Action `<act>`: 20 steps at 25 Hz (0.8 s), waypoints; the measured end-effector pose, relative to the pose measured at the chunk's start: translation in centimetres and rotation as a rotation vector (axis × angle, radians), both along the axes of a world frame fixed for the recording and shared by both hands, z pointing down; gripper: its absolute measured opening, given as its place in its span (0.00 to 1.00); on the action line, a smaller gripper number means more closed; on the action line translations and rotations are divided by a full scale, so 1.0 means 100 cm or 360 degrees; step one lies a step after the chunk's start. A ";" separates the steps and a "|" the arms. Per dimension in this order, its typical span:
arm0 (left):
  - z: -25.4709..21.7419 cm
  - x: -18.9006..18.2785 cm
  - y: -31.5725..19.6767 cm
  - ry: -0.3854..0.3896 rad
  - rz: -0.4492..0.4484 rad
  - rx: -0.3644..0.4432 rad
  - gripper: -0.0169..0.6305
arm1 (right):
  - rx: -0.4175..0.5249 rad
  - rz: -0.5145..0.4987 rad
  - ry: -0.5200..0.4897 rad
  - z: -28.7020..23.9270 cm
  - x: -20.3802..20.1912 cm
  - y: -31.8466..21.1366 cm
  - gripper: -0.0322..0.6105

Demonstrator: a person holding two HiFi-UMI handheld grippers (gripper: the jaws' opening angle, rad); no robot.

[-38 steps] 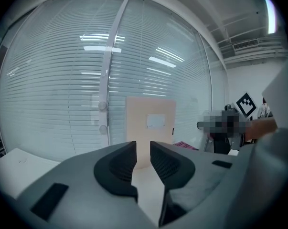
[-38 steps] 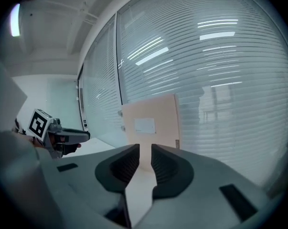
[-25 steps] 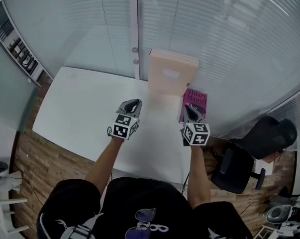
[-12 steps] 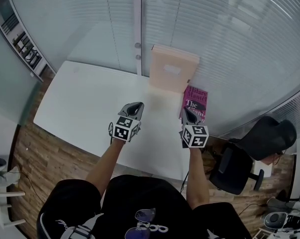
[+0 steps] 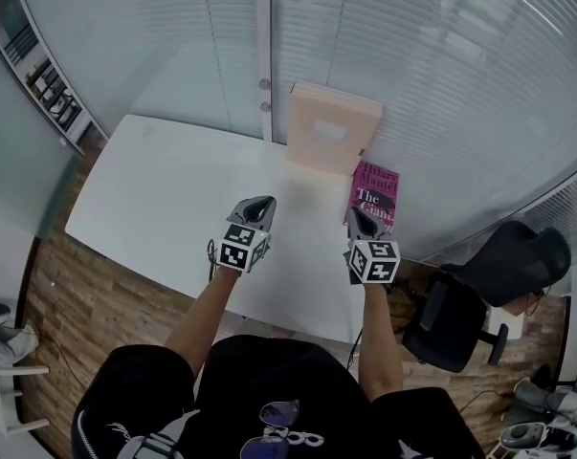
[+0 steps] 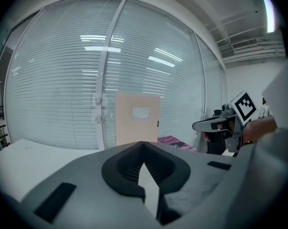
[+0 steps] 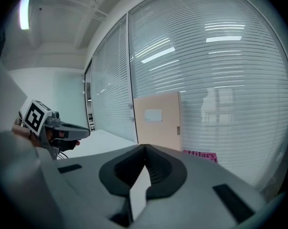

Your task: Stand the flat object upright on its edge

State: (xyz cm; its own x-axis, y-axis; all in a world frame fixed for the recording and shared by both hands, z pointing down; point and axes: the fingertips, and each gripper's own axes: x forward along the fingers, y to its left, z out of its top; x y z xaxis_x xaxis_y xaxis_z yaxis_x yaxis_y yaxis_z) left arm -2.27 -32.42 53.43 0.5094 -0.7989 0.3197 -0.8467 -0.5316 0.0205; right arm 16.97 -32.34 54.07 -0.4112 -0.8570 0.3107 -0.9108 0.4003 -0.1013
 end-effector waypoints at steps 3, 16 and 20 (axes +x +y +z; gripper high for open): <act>0.000 0.001 0.001 -0.0004 0.0002 0.0001 0.06 | -0.0001 0.0001 -0.0004 0.002 0.000 0.001 0.09; -0.004 0.000 0.003 -0.0010 0.0009 0.0012 0.06 | 0.0009 -0.0002 0.0002 0.000 -0.002 0.003 0.09; -0.006 0.001 0.003 -0.0003 0.0015 0.0021 0.06 | 0.0009 -0.0011 -0.0005 0.000 -0.003 0.004 0.09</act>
